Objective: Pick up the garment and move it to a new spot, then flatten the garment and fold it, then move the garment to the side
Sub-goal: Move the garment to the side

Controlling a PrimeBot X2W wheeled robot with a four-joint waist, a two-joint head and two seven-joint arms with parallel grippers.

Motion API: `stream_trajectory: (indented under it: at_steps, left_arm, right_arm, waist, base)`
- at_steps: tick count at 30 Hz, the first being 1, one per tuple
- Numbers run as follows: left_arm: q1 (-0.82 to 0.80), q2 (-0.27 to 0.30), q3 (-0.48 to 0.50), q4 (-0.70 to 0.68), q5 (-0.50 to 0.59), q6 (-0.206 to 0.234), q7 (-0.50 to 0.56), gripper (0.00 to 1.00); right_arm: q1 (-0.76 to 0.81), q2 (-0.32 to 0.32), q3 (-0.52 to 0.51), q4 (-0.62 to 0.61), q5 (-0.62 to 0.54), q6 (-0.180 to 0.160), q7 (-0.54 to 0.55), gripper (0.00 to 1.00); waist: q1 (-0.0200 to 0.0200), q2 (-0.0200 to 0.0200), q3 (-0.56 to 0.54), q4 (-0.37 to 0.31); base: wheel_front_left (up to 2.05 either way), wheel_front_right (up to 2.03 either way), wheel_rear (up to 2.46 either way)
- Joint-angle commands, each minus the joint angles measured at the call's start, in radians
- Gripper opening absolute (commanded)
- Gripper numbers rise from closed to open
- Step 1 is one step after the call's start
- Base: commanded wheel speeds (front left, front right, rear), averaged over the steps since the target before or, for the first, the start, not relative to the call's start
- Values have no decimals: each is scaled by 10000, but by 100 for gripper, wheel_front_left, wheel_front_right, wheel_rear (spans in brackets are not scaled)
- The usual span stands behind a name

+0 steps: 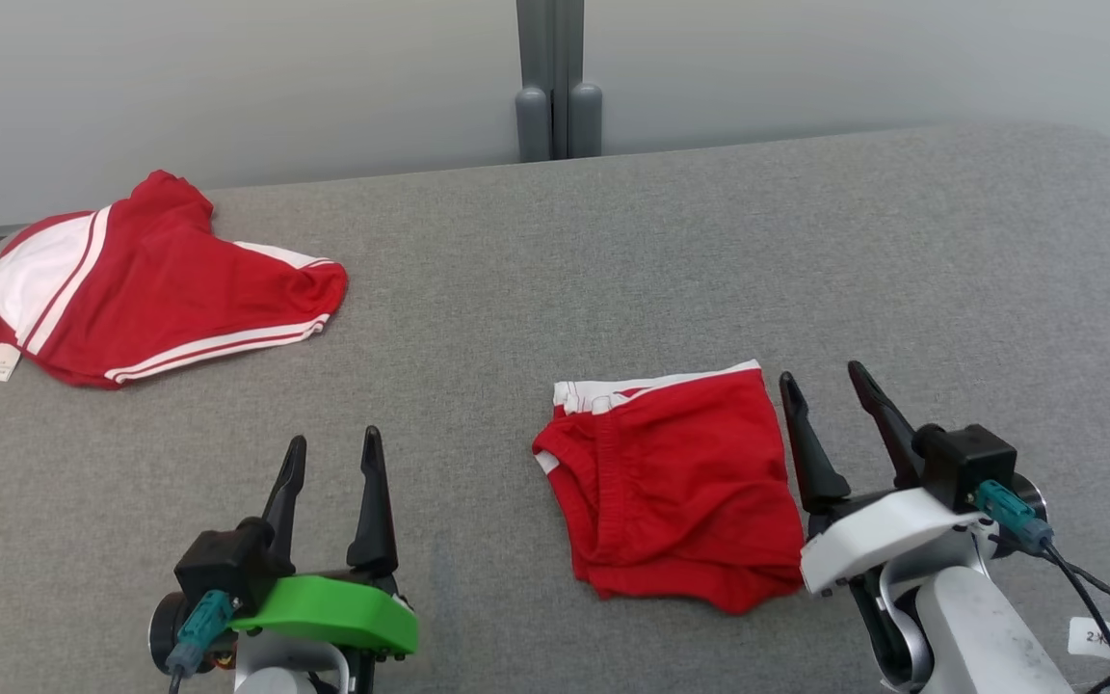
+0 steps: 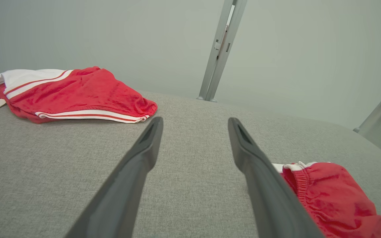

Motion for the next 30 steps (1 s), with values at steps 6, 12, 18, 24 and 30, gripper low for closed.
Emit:
stream_trajectory:
  at_steps: [6, 12, 18, 24, 30]
  left_arm:
    - [707, -141, 564, -129, 402, -248, 0, 100]
    - [1303, -254, 875, -429, 542, -343, 0, 100]
    - [1393, -295, 973, -476, 599, -378, 0, 100]
    - [1337, -313, 1008, -450, 681, -381, 0, 100]
    - [1240, -317, 945, -509, 637, -323, 0, 100]
  right_arm:
    - [894, -12, -703, -710, -254, -4, -30, 100]
    - [1273, -13, -849, -1025, -205, -4, -31, 100]
    - [1342, -15, -819, -1013, -277, -4, -31, 100]
    - [1286, -16, -811, -918, -345, -4, -31, 100]
    - [1076, -16, -910, -754, -511, -4, 126, 100]
  waist:
    - [0, 0, -318, -172]
    - [0, 0, -471, -180]
    - [0, 0, -499, -113]
    - [0, 0, -472, -86]
    - [0, 0, -368, -61]
  base:
    - [0, 0, 0]
    - [0, 0, 0]
    - [0, 0, 0]
    - [0, 0, 0]
    - [0, 0, 0]
